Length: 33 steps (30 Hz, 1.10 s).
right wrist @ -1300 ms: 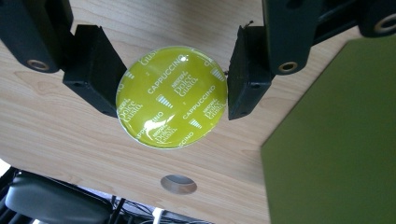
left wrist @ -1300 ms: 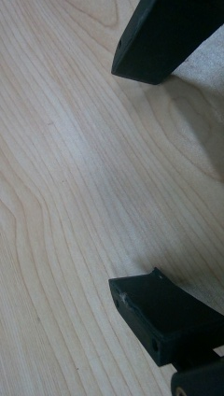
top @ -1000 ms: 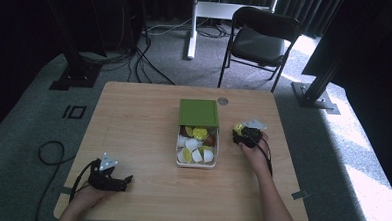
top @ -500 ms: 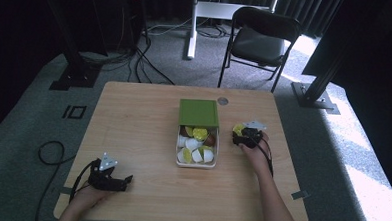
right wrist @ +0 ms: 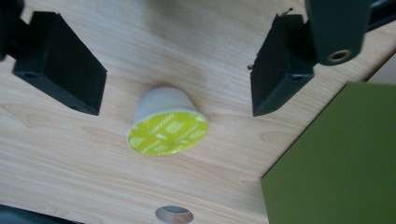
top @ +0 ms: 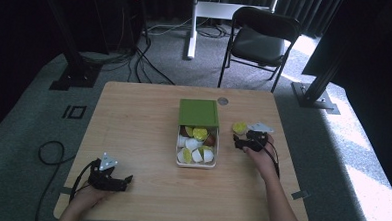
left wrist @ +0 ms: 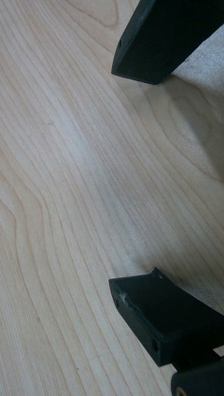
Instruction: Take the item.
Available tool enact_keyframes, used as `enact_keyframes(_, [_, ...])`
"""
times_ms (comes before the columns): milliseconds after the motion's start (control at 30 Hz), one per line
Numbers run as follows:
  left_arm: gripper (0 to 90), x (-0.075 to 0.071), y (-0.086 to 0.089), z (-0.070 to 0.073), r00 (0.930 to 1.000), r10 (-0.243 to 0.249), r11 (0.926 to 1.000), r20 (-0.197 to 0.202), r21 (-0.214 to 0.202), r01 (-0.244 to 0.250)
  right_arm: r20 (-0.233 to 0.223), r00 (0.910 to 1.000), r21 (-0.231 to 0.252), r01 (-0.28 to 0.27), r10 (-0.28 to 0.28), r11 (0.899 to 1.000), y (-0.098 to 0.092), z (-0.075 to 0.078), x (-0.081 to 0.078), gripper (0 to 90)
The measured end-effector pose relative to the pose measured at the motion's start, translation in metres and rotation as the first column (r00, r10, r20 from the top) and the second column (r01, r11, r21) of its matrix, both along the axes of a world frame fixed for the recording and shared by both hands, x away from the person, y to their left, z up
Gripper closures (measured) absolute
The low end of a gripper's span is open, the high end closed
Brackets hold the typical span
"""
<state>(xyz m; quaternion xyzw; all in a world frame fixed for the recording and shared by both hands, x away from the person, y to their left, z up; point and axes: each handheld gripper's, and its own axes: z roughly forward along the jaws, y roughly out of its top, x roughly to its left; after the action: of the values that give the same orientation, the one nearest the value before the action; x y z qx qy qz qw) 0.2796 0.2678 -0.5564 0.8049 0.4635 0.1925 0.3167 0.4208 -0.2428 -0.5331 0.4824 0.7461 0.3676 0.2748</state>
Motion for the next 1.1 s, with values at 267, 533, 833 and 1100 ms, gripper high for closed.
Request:
enact_keyframes(267, [2.8, 0.000, 0.000, 0.000, 1.0000, 0.000, 1.0000, 0.000, 0.000, 0.000, -0.017, 0.9930, 0.005, -0.117, 0.117, 0.993, -0.008, -0.005, -0.017, 12.5])
enact_keyframes(533, [2.8, 0.000, 0.000, 0.000, 1.0000, 0.000, 1.0000, 0.000, 0.000, 0.000, -0.080, 0.9419, -0.030, -0.329, 0.326, 0.944, -0.011, -0.011, -0.037, 12.3])
enact_keyframes(833, [2.8, 0.000, 0.000, 0.000, 1.0000, 0.000, 1.0000, 0.000, 0.000, 0.000, -0.102, 0.8903, 0.011, -0.445, 0.444, 0.895, -0.014, -0.010, -0.061, 12.3])
enact_keyframes(1100, [2.8, 0.000, 0.000, 0.000, 1.0000, 0.000, 1.0000, 0.000, 0.000, 0.000, -0.132, 0.8405, -0.015, -0.532, 0.525, 0.847, -0.021, -0.014, -0.081, 13.5])
